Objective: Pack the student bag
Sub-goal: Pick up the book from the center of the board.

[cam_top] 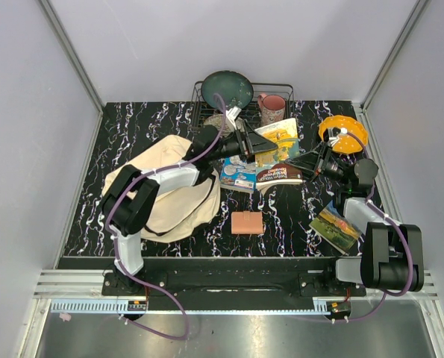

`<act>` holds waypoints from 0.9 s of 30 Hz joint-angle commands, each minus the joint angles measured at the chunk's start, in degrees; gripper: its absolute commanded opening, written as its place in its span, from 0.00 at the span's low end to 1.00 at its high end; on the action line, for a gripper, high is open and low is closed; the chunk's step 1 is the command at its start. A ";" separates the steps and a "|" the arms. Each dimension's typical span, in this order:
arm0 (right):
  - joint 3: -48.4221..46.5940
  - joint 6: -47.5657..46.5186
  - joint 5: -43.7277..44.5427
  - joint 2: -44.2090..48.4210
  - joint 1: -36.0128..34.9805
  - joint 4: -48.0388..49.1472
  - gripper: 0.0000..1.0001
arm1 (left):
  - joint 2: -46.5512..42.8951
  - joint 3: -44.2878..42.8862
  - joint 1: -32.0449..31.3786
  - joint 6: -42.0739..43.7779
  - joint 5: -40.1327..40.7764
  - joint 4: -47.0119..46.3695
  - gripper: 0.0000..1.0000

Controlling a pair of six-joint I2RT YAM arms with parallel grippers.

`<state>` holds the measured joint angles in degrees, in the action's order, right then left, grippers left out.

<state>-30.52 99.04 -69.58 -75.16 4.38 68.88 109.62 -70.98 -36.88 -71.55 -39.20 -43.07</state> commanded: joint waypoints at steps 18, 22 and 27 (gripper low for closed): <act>-4.28 -0.69 5.95 4.84 -0.43 19.01 0.00 | 1.02 2.52 -1.79 -5.70 -5.71 -12.20 0.99; -5.07 -0.52 5.86 5.28 -0.43 18.92 0.00 | 2.61 1.46 -2.93 -6.94 -6.41 -12.39 0.99; -4.72 -0.87 6.04 5.28 -0.52 19.10 0.00 | 2.97 1.11 -3.63 -7.11 -7.03 -12.21 0.99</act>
<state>-31.27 98.83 -67.53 -72.99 4.89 69.60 111.18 -68.12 -36.91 -79.81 -41.45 -54.46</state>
